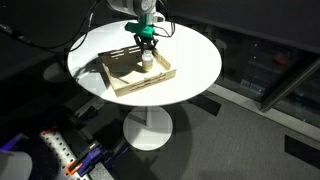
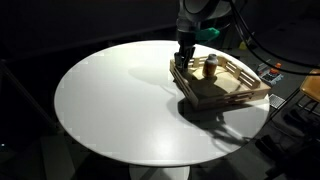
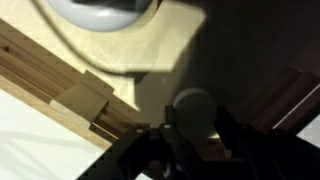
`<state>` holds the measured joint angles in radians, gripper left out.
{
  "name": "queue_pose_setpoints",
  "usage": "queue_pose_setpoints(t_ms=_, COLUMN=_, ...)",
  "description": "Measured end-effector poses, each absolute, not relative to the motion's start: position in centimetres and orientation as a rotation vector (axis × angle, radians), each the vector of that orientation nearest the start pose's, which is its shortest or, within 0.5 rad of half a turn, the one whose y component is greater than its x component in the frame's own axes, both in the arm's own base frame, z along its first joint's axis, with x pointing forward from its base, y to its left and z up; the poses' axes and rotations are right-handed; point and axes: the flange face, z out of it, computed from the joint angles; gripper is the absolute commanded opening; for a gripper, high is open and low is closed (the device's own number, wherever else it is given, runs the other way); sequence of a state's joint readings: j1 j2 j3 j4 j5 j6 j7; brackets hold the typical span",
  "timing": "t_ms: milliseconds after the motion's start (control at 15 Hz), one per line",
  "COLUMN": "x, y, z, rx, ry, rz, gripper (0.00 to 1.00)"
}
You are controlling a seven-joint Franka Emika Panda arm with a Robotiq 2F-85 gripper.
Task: Put the lid on the bottle
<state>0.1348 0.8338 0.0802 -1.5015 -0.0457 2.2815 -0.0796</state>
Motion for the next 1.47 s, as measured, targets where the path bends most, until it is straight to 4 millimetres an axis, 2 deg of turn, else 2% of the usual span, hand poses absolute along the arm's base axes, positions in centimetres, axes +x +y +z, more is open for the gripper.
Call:
queue_pose_setpoints(t_ms=200, x=69.6, y=14.1, z=18.4, rx=-3.084, ry=-0.466, rz=0.045, gripper=0.22)
queue_pose_setpoints(t_ms=467, x=70.3, y=13.6, z=22.2, rx=-3.087, ry=-0.454, rz=-0.035, gripper=0.23)
queue_pose_setpoints(t_ms=867, x=70.7, y=10.6, z=27.6, rx=-3.089, ry=-0.386, rz=-0.093, gripper=0.23)
queue_pose_setpoints(t_ms=1133, x=69.7, y=8.3, z=29.3, rx=-3.08, ry=-0.351, rz=-0.046, gripper=0.23)
queue_pose_setpoints(t_ms=1467, x=67.6, y=6.1, z=29.6, rx=-3.056, ry=-0.339, rz=0.046, gripper=0.23)
